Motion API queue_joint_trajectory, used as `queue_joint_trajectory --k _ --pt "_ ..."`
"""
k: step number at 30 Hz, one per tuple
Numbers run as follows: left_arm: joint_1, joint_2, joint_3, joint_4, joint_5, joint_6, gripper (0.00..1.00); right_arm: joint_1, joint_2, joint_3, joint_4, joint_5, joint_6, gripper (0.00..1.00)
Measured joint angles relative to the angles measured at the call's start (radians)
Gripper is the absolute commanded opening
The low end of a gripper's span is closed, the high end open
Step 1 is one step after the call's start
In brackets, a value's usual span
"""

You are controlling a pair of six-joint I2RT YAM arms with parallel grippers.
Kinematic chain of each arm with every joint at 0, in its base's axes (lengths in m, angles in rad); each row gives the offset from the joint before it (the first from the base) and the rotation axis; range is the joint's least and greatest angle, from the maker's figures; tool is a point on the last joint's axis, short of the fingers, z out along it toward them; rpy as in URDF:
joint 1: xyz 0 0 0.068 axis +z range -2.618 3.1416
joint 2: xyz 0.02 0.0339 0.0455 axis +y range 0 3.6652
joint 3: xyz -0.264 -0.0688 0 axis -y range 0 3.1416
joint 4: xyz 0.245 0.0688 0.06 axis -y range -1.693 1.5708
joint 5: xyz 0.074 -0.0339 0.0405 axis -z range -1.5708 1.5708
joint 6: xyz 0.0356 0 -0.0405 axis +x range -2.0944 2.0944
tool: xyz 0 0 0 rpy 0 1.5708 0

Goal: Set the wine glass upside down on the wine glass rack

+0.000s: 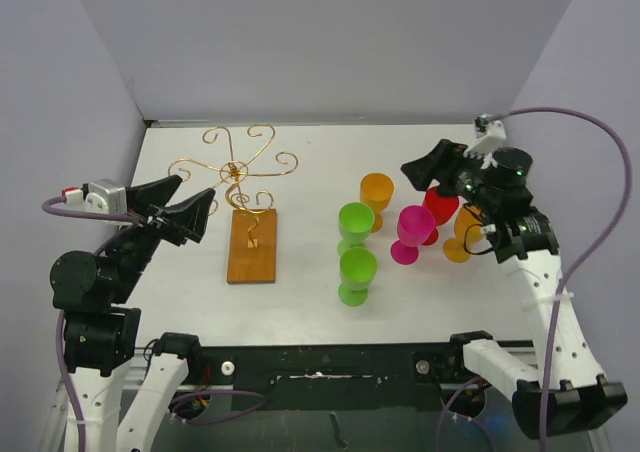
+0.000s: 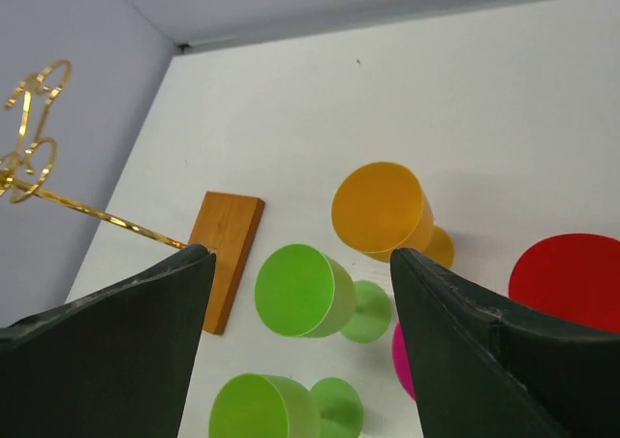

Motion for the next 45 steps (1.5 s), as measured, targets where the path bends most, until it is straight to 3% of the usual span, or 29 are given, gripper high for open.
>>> queue_joint_trajectory --k 8,18,33,39,45 --pt "-0.008 0.002 0.0 0.077 0.022 0.0 0.71 0.331 0.319 0.121 -0.085 0.376 -0.002 0.47" --pt "-0.013 0.006 0.0 0.098 0.037 0.0 0.71 0.481 0.593 0.275 -0.166 0.651 0.002 0.38" --pt "-0.02 0.006 0.0 0.098 0.059 0.001 0.71 0.497 0.745 0.328 -0.169 0.694 0.012 0.21" --pt "-0.021 0.006 0.0 0.097 0.059 0.002 0.71 0.503 0.746 0.329 -0.166 0.695 0.025 0.21" --pt "-0.023 0.006 0.0 0.097 0.058 0.003 0.71 0.51 0.746 0.33 -0.167 0.705 0.03 0.27"
